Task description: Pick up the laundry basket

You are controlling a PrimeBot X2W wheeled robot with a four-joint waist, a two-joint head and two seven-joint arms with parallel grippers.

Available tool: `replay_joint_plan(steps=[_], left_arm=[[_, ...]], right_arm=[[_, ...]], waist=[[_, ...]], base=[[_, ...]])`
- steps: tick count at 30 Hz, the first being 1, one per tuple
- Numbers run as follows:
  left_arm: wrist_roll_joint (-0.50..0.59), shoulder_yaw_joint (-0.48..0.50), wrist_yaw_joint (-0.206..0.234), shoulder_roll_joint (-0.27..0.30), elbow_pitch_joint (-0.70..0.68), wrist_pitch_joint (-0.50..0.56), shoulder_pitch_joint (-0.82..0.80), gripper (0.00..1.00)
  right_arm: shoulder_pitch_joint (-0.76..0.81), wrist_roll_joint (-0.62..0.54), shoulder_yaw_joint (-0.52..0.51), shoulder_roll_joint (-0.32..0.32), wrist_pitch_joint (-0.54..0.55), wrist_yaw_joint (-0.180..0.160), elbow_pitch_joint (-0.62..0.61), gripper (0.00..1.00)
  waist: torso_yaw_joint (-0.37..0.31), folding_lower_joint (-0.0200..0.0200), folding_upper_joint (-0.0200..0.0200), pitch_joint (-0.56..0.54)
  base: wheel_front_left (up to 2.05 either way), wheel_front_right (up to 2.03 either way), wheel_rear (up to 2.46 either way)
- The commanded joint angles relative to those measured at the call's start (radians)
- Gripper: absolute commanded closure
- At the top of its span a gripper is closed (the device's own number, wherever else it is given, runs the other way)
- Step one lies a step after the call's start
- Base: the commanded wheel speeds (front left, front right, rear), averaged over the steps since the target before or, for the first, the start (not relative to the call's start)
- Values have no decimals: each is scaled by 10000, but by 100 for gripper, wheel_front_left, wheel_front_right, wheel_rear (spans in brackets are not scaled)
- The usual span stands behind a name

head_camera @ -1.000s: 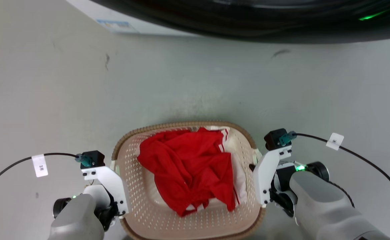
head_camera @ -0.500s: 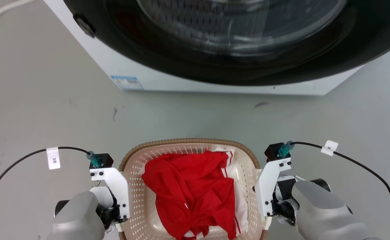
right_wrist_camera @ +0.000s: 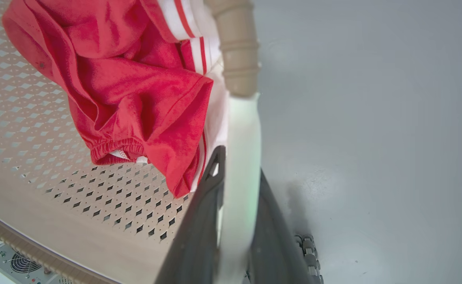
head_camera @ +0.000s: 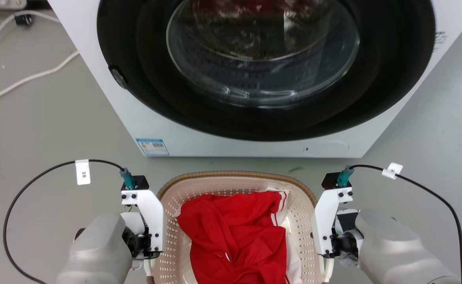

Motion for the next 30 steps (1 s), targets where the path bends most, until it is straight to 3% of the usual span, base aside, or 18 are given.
replay_joint_plan(steps=[1, 20, 30], left_arm=[[-106, -55, -32, -160, -134, 118, -265, 100], [-915, -771, -39, -495, -204, 2277, -1227, 100], [-1283, -981, -41, -780, -32, 3080, -1366, 100]], right_arm=[[-122, 105, 19, 116, 185, 139, -97, 100], [-1115, 927, -93, -484, 3079, 138, -116, 100], [-1146, 1174, -82, -606, 3898, 138, -185, 100]], waist=[[-50, 1, -1, -346], [-19, 1, -1, -1297], [3, 1, -1, -1845]], base=[[0, 0, 0], [0, 0, 0], [0, 0, 0]])
